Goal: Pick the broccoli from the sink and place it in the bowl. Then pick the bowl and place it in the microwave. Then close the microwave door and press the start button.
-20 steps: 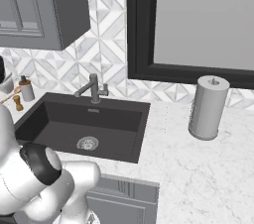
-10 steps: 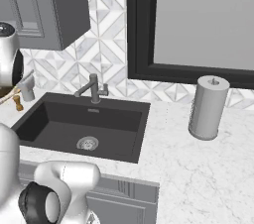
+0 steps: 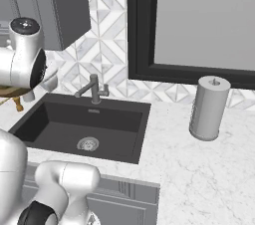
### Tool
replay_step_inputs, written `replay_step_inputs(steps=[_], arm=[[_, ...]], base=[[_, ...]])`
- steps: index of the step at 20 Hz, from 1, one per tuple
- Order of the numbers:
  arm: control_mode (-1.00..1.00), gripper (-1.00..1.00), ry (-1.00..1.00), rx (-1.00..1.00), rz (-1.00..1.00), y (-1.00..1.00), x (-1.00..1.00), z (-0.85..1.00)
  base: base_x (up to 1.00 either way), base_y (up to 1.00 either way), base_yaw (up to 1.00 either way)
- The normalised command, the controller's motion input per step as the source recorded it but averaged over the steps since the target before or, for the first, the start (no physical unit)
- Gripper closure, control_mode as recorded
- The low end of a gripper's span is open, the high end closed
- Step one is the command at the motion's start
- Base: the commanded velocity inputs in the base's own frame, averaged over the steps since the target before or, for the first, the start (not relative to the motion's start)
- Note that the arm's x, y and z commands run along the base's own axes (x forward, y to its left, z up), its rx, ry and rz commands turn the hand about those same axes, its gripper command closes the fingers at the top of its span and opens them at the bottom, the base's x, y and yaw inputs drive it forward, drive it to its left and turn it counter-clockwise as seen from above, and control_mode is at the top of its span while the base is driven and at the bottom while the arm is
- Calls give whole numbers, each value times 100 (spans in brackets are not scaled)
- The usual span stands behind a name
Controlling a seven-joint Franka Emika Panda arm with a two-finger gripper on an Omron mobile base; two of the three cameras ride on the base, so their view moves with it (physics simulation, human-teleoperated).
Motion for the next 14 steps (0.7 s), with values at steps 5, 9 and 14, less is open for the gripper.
replay_step_inputs(steps=[5, 9, 14], arm=[[-100, 100, 4, 15, -22, -74, -9, 27], [-100, 100, 1, 18, -14, -29, -50, 14], [100, 100, 1, 4, 0, 0, -10, 0]], base=[[0, 0, 0], [0, 0, 0], [-57, 6, 0]])
